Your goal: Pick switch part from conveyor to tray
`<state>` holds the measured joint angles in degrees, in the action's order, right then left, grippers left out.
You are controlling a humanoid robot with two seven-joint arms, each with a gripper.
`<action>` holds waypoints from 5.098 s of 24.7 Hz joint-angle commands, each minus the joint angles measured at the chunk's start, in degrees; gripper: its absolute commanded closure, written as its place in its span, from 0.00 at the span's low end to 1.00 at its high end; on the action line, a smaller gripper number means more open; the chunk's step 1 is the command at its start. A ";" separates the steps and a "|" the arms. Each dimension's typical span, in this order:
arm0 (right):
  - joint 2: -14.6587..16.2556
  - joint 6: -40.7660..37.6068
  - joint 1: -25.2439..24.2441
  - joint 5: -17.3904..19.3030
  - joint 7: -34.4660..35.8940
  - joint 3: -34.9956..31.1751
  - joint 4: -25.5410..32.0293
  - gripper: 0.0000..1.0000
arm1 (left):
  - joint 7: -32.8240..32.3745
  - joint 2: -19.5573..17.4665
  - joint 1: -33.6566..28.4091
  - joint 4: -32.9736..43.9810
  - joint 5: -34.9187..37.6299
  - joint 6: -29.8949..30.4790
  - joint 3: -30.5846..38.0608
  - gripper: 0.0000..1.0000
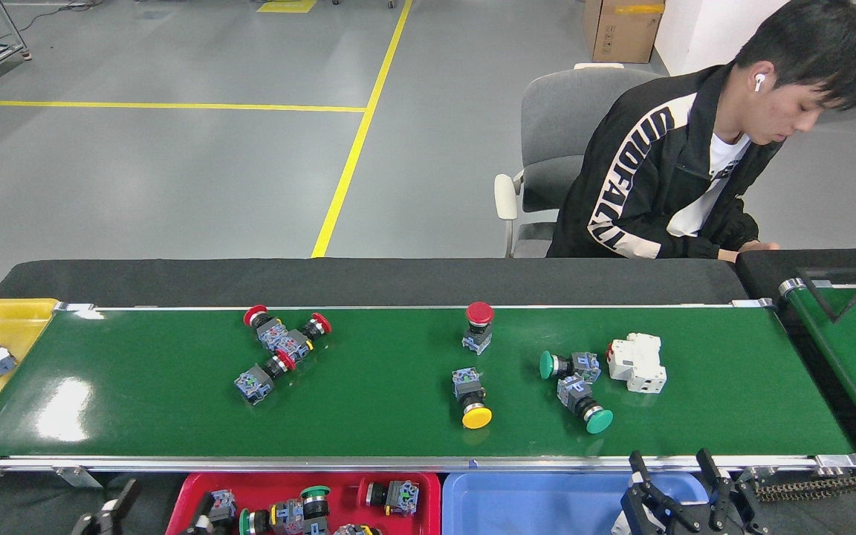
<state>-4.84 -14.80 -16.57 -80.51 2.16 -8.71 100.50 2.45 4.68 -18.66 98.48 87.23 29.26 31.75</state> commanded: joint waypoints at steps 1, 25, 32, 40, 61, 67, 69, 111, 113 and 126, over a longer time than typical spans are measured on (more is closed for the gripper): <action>-0.35 0.65 1.19 0.01 0.31 0.18 0.84 0.09 | -0.08 -0.20 0.11 0.31 -0.92 -0.70 0.94 0.00; -1.31 6.89 20.97 1.50 -10.77 23.74 -14.90 0.84 | 1.59 -13.38 36.67 -41.52 6.99 -7.99 -17.60 0.05; -1.93 -15.09 11.21 5.54 -11.82 26.20 -4.87 0.58 | 3.17 -16.54 38.52 -46.27 5.93 -7.03 -18.92 0.92; -3.51 -1.29 12.53 4.93 -13.05 37.89 -6.81 0.06 | 3.79 -15.75 24.21 -25.81 0.75 -2.90 -19.01 0.93; 8.71 5.92 5.14 9.32 -3.56 -3.33 -1.18 0.04 | 0.09 -0.81 -1.03 0.40 -1.80 -1.66 -4.60 0.00; 8.62 5.92 4.27 9.32 -0.57 -3.69 -1.09 0.04 | 0.27 -1.43 -0.59 -0.30 -1.54 -2.28 -4.24 0.00; 8.62 5.92 3.91 9.32 -0.57 -3.51 -1.09 0.04 | 0.27 -2.13 0.02 -0.30 -0.92 -2.28 -5.03 0.00; 8.27 6.01 3.30 8.88 -0.57 1.41 -0.74 0.04 | 2.55 -13.56 -2.60 0.48 -3.65 8.61 -16.90 0.44; 8.27 5.92 3.30 8.88 -0.57 1.41 -0.74 0.04 | 2.82 -14.08 -5.07 1.98 -3.38 11.87 -17.60 0.00; 8.27 5.92 2.86 8.88 -0.57 2.20 -0.74 0.04 | 2.64 -6.79 -1.73 0.75 -3.56 -4.92 -7.41 0.00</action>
<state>3.41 -8.67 -13.85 -71.58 1.07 -6.43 98.87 4.83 -1.96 -20.79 99.01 83.81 28.63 23.44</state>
